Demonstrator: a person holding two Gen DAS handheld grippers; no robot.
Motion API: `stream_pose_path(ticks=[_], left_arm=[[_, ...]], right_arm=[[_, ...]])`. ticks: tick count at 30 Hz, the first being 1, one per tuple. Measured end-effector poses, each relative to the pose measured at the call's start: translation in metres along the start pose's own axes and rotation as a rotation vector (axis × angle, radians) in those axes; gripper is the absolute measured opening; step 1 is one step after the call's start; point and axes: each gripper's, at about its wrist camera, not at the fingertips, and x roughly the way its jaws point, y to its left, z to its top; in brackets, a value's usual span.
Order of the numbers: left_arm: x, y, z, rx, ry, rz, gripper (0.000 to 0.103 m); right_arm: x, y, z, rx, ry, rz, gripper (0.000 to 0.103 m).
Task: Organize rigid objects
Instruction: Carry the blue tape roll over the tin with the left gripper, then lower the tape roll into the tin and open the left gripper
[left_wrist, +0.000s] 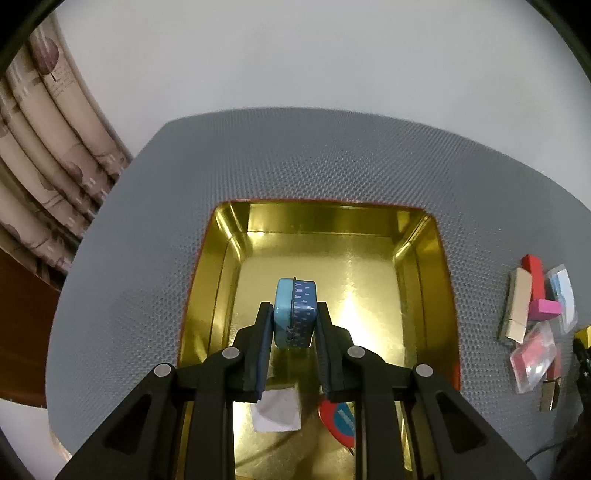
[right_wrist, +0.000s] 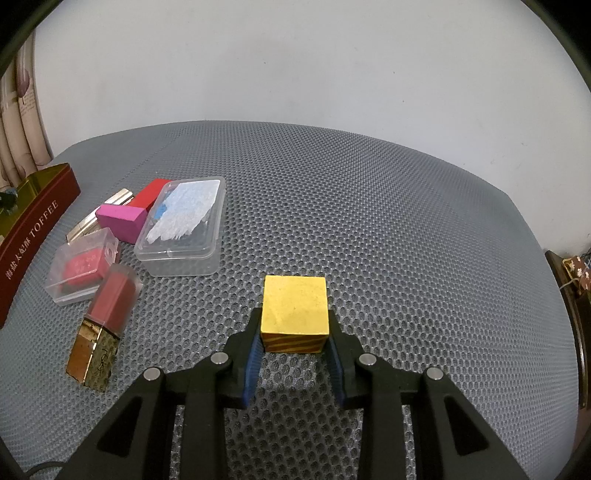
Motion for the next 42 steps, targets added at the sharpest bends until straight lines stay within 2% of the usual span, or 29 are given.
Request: stream_pose_path(ticks=[17, 21, 24, 30, 36, 40, 42], left_arm=[[0.025, 0.008, -0.003, -0.022, 0.055, -0.003, 0.02], [0.025, 0.008, -0.005, -0.009, 0.052, -0.003, 0.023], [0.024, 0.008, -0.007, -0.009, 0.054, -0.001, 0.029], [0.013, 0.009, -0.01, -0.002, 0.036, 0.003, 0.033], [-0.009, 0.011, -0.022, 0.012, -0.03, 0.073, 0.036], [-0.032, 0.007, -0.04, 0.015, -0.075, 0.093, 0.049], [-0.04, 0.004, -0.048, 0.016, -0.085, 0.086, 0.05]], right_arm=[[0.002, 0.016, -0.002, -0.006, 0.0, -0.009, 0.032], [0.001, 0.013, -0.001, -0.006, 0.0, -0.009, 0.032], [0.001, 0.013, -0.001, -0.006, 0.0, -0.009, 0.032], [0.001, 0.011, 0.0, -0.009, 0.0, -0.013, 0.032], [0.001, 0.005, -0.001, -0.009, 0.0, -0.016, 0.032], [0.004, 0.003, 0.0, -0.008, 0.0, -0.014, 0.032], [0.004, 0.002, 0.001, -0.008, 0.0, -0.015, 0.032]])
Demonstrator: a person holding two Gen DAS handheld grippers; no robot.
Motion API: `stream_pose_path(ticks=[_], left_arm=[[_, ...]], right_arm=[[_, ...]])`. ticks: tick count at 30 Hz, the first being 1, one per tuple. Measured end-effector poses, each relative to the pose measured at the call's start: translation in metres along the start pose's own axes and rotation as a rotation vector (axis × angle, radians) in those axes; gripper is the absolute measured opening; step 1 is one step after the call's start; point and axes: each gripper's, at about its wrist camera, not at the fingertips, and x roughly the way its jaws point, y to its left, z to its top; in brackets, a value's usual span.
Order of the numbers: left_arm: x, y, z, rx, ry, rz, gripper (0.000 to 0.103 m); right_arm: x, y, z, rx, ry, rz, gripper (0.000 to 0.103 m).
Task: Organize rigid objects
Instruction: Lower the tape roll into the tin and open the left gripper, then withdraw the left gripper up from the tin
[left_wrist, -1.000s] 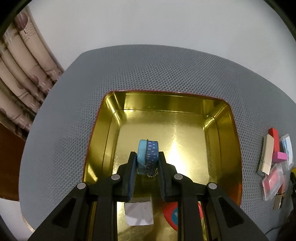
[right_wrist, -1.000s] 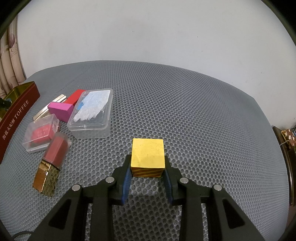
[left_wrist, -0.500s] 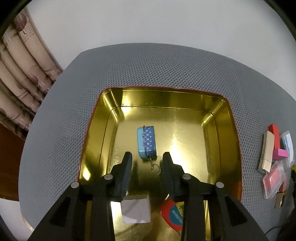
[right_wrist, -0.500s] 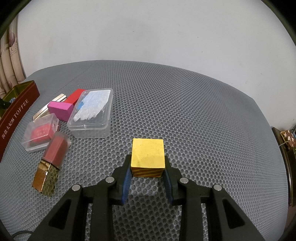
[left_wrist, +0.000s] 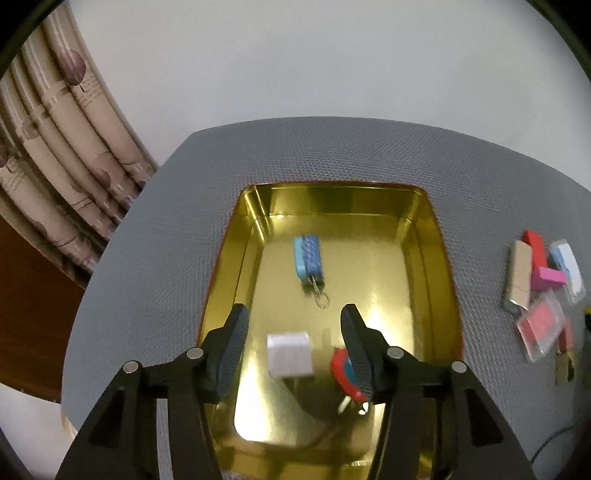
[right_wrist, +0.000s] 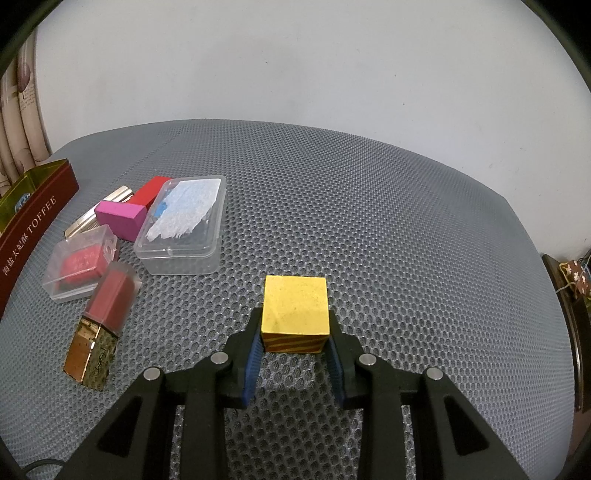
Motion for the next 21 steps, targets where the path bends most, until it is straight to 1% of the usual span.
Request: stream_pose_path(ticks=[5, 6, 8, 13, 17, 18, 21], left_arm=[[-0.017, -0.003, -0.017, -0.009, -0.003, -0.014, 0.05], [-0.018, -0.001, -0.019, -0.014, -0.003, -0.017, 0.051], [-0.019, 0.003, -0.024, -0.035, -0.003, -0.009, 0.056], [-0.029, 0.007, -0.037, -0.058, -0.01, 0.005, 0.058], [-0.029, 0.023, -0.042, -0.085, -0.016, 0.024, 0.064], [-0.028, 0.024, -0.042, -0.089, -0.016, 0.026, 0.064], [-0.025, 0.026, -0.043, -0.092, -0.009, 0.022, 0.069]], right_arm=[[0.001, 0.001, 0.003, 0.006, 0.001, 0.007, 0.032], [0.006, 0.009, 0.01, 0.006, 0.001, 0.007, 0.032], [0.006, 0.007, 0.011, 0.005, 0.001, 0.006, 0.032], [0.005, 0.0, 0.011, 0.003, 0.0, 0.002, 0.031], [0.006, -0.008, 0.011, 0.0, 0.0, -0.004, 0.03], [0.006, -0.01, 0.011, -0.004, 0.002, -0.011, 0.03], [0.007, -0.015, 0.014, -0.007, 0.016, -0.033, 0.03]])
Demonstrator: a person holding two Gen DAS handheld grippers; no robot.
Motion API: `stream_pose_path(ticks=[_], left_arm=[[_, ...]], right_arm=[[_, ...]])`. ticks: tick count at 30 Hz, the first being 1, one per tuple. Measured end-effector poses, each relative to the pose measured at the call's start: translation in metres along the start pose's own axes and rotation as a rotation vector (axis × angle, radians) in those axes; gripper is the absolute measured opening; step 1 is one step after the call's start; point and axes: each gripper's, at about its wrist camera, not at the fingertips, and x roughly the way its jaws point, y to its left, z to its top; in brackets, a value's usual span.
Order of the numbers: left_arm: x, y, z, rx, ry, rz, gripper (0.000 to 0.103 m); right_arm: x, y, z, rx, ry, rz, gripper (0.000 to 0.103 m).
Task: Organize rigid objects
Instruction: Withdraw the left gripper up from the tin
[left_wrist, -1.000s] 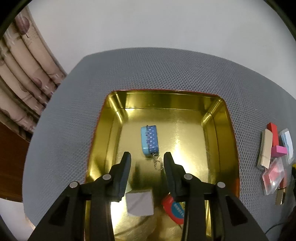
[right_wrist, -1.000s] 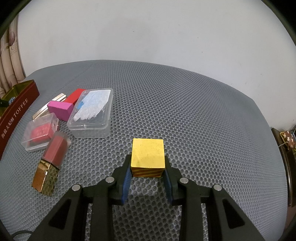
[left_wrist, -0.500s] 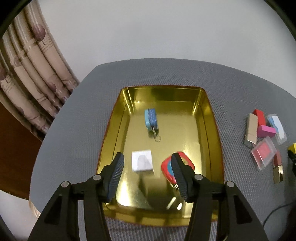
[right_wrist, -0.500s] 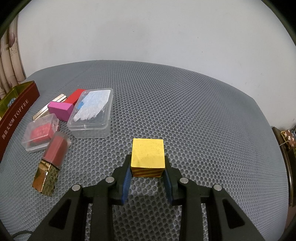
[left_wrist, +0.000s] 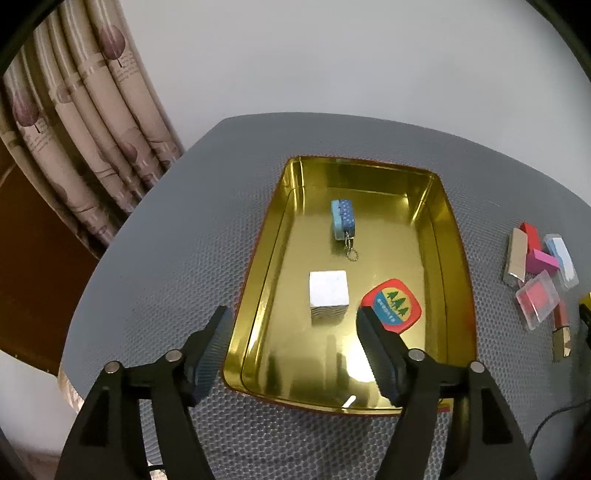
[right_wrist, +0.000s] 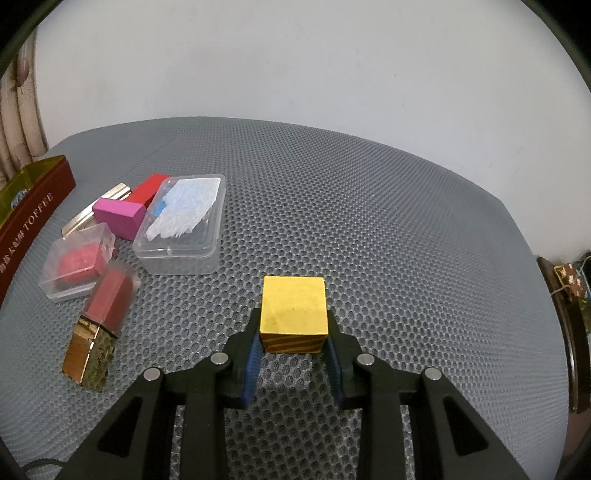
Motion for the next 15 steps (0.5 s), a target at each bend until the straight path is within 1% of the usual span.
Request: stream_pose_path(ticks=[4, 8, 10, 11, 15], left_arm=[[0.003, 0.002, -0.006, -0.009, 0.008, -0.018, 0.071], [0.006, 0.006, -0.006, -0.015, 0.013, -0.013, 0.078], [0.006, 0.008, -0.006, -0.026, 0.016, -0.028, 0.078], [0.006, 0.008, -0.007, -0.031, 0.019, -0.035, 0.079], [0.006, 0.009, -0.009, -0.033, 0.031, -0.049, 0.079]], right_arm=[[0.0, -0.008, 0.004, -0.003, 0.02, -0.019, 0.03], [-0.004, -0.016, 0.007, -0.013, 0.018, -0.032, 0.03], [-0.008, -0.021, 0.009, -0.013, 0.014, -0.036, 0.03], [0.0, -0.022, 0.015, -0.011, 0.01, -0.034, 0.03], [0.008, -0.024, 0.029, -0.011, -0.016, -0.023, 0.03]])
